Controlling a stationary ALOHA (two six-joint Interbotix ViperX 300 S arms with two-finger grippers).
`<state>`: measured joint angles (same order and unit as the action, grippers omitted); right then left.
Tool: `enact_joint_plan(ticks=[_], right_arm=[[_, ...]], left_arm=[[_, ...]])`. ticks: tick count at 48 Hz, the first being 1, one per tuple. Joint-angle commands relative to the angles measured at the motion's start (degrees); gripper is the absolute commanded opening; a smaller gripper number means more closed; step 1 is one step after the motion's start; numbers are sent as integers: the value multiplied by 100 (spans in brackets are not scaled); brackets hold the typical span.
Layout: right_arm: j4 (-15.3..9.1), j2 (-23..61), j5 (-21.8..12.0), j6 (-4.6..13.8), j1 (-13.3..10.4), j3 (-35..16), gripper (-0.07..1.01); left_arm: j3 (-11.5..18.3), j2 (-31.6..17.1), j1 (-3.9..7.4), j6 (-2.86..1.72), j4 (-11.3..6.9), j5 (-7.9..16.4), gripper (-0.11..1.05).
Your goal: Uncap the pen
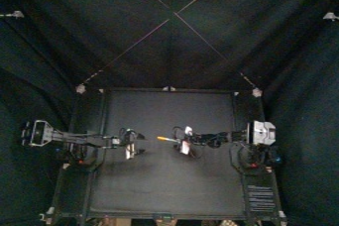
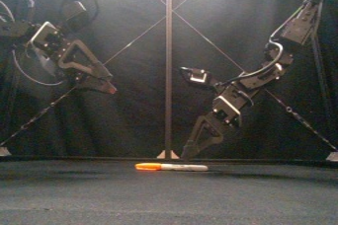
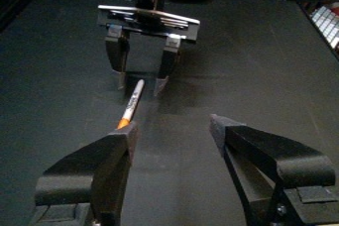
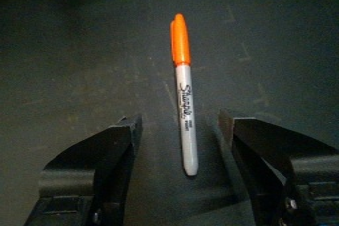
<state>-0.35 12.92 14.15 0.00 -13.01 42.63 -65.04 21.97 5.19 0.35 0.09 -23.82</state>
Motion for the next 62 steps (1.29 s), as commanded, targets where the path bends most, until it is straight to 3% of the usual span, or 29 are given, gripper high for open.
enact_joint_plan(ticks=[1,8,12,23,32,36,49,53,62], right_arm=[[9,-44,0,-18,-26,-62,85],[0,-79,-53,-26,-9,-62,61],[0,-229,-114,-26,9,-123,52],[-185,-1107,-325,-18,325,-255,52],[-290,-1230,-334,35,554,-334,52],[-290,-1230,-334,9,589,-378,52],[-290,-1230,-343,-9,615,-448,52],[-290,-1230,-343,-9,615,-439,52],[-290,-1239,-343,-26,615,-439,52]], left_arm=[[158,-9,44,0,-9,-53,93],[281,-132,149,0,0,-9,93],[439,-352,185,-9,0,123,93],[1081,-1011,229,0,149,1063,93],[1248,-1160,396,0,211,1072,93],[1248,-1187,396,-9,299,1090,93],[1248,-1266,343,-9,290,1187,90],[1266,-1283,343,-9,281,1257,84],[1266,-1283,352,0,299,1318,53]])
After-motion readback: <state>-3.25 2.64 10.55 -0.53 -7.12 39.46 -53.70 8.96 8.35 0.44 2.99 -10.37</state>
